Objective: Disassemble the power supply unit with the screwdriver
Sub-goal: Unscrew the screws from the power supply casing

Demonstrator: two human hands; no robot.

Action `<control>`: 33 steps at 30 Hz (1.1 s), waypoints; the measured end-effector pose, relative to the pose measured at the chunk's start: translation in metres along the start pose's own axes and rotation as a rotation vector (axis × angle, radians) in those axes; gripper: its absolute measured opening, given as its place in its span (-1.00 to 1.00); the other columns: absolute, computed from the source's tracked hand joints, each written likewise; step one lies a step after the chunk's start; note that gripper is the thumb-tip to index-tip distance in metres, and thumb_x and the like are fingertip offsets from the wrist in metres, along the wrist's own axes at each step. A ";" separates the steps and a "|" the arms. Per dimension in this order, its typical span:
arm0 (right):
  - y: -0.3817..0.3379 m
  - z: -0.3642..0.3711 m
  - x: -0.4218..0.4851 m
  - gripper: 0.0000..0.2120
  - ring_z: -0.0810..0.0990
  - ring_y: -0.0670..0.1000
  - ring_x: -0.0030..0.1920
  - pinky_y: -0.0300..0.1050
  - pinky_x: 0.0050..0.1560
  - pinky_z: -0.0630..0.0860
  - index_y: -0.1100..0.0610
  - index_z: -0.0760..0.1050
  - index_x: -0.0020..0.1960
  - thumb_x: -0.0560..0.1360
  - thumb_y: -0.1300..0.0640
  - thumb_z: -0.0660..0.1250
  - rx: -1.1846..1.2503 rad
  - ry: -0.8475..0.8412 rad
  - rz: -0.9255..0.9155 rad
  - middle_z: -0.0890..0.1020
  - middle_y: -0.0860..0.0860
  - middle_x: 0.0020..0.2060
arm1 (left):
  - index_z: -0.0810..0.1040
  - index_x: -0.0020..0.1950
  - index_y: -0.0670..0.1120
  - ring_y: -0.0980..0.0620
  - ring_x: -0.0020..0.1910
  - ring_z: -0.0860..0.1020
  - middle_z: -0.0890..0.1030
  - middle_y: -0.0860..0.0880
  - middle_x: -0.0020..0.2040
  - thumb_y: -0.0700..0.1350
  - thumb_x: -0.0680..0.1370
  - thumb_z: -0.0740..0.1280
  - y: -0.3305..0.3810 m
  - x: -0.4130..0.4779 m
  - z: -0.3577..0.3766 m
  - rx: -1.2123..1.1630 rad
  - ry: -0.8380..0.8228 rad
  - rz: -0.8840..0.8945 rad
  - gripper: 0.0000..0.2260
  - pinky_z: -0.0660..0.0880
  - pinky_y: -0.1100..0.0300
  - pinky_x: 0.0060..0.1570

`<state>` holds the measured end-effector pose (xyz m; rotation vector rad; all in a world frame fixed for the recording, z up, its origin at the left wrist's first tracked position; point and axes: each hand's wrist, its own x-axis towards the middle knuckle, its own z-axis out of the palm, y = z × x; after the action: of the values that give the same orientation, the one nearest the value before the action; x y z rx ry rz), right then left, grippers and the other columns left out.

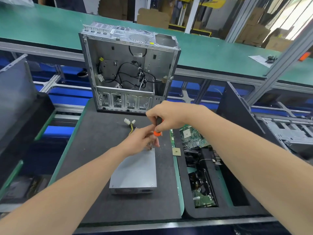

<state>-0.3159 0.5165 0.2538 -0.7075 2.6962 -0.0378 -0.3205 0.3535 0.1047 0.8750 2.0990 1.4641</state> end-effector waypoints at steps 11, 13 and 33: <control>-0.041 0.018 0.018 -0.72 0.58 0.21 -0.05 0.06 -0.07 0.59 0.17 0.49 0.07 0.64 -0.05 0.21 -0.029 0.209 0.671 0.49 0.12 -0.07 | 0.57 -0.14 -0.07 -0.19 -0.03 0.71 0.64 -0.09 -0.18 -0.34 0.61 0.22 -0.011 0.005 0.011 -0.027 0.058 -0.082 -0.76 0.58 -0.30 0.09; -0.041 0.024 0.016 -0.84 0.56 0.22 -0.06 0.03 -0.13 0.56 0.19 0.50 0.12 0.60 0.15 0.24 -0.085 0.253 0.634 0.43 0.09 -0.15 | 0.59 -0.06 -0.15 -0.11 -0.04 0.72 0.67 -0.10 -0.13 -0.31 0.64 0.23 -0.013 0.007 0.010 -0.012 0.045 -0.075 -0.82 0.58 -0.34 0.12; -0.018 0.013 0.005 -0.79 0.56 0.12 -0.19 -0.07 -0.30 0.50 0.13 0.44 -0.21 0.49 0.02 0.32 -0.032 0.268 0.273 0.49 0.03 -0.26 | 0.61 -0.18 -0.02 -0.01 -0.16 0.66 0.67 -0.14 -0.15 -0.32 0.64 0.18 -0.018 0.007 0.016 0.009 0.109 -0.091 -0.67 0.55 0.04 -0.20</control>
<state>-0.3075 0.4994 0.2420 -0.3585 3.0326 -0.0218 -0.3191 0.3649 0.0827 0.7077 2.1953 1.4865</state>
